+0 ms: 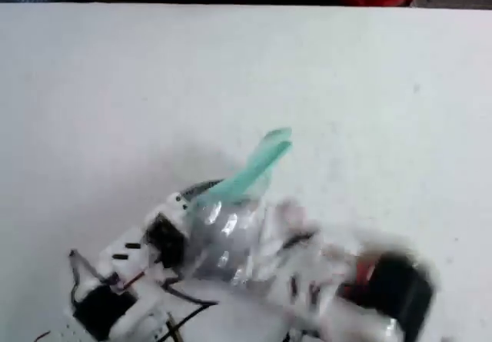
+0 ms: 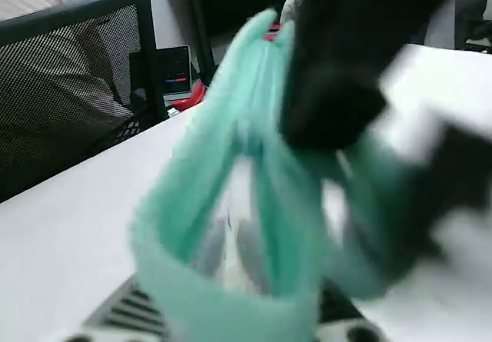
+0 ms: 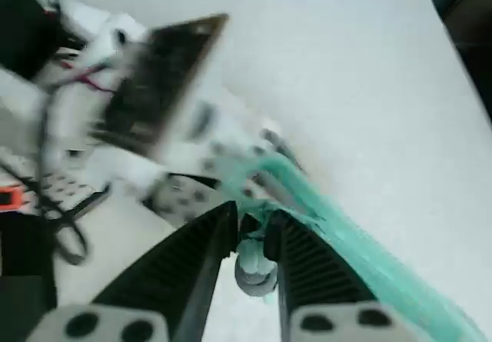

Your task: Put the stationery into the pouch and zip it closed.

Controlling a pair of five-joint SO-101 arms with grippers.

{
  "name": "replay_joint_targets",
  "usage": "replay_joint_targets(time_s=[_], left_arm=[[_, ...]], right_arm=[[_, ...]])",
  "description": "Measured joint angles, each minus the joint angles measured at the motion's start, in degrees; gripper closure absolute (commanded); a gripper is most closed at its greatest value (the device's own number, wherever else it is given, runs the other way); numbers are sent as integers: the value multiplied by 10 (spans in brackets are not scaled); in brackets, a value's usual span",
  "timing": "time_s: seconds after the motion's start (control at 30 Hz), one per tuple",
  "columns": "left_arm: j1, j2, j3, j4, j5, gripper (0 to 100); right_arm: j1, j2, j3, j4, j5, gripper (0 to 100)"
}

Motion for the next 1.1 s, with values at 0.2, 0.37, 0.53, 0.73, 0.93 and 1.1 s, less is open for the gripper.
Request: replay_joint_targets(time_s=[0.2,0.37,0.53,0.73,0.93,1.1], left_arm=[[-1,0,2,-7,-1,977],[-1,0,2,-8,-1,977],[1,0,2,-8,-1,977],[-24,0,0,-8,3,977],[-35,0,-2,-8,3,977],[-35,0,-2,-8,3,977]], right_arm=[[131,-45,-30,-2,18,709],[209,-46,-30,-2,97,724],[237,-30,-4,-2,128,720],[183,-32,14,-2,110,722],[158,-28,33,-26,57,782],[142,-22,31,-28,2,827]])
